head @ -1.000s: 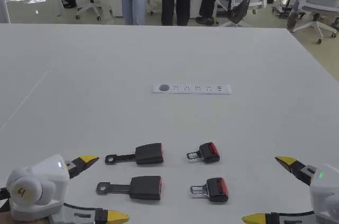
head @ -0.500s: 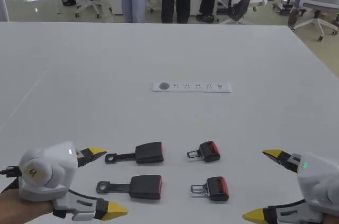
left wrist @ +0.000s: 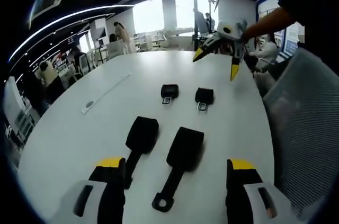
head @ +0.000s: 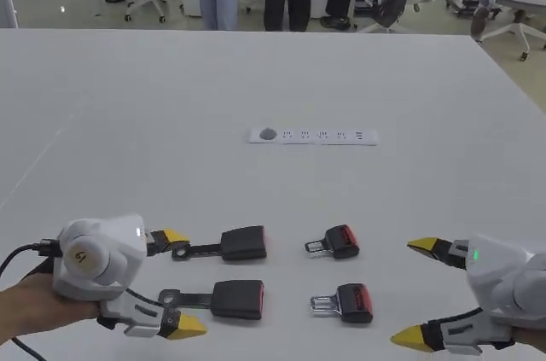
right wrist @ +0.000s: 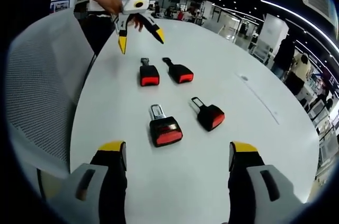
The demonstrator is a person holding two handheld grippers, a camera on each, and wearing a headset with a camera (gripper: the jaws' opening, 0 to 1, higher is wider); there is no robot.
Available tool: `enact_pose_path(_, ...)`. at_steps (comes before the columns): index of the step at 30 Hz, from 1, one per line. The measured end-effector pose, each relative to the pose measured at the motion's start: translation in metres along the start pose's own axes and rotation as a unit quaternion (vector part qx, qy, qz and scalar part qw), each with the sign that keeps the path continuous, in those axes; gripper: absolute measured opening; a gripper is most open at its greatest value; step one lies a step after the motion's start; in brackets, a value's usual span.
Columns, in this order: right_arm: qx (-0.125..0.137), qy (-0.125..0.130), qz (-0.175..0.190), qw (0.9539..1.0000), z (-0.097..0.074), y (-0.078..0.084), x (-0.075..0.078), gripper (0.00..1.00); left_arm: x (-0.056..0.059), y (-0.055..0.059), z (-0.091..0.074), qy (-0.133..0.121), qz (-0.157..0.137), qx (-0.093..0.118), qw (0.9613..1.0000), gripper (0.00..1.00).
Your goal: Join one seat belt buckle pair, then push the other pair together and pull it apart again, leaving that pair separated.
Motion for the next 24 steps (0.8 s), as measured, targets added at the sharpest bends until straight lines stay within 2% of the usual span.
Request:
enact_pose_path(7,-0.013,-0.022,-0.031,0.9992,0.009,0.003,0.000,0.69,-0.005,0.003,0.009,0.019,0.028,-0.023,0.9992,0.71)
enact_pose_path(12,-0.022,-0.037,-0.041,0.9982,0.016,0.008,0.000,0.65,-0.002,0.004,0.015,0.037,0.041,-0.037,0.9978,0.62)
enact_pose_path(24,-0.039,-0.073,-0.062,0.9946,0.028,0.008,-0.004,0.55,0.004,0.011,0.031,0.081,0.065,-0.081,0.9912,0.49)
Point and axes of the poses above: the centre of the closed fingertips' face, and the gripper's own axes: z roughly forward along the fingers, x roughly to its right, y roughly out of its underside, the point moved 1 cm from there along -z, roughly backward along the fingers
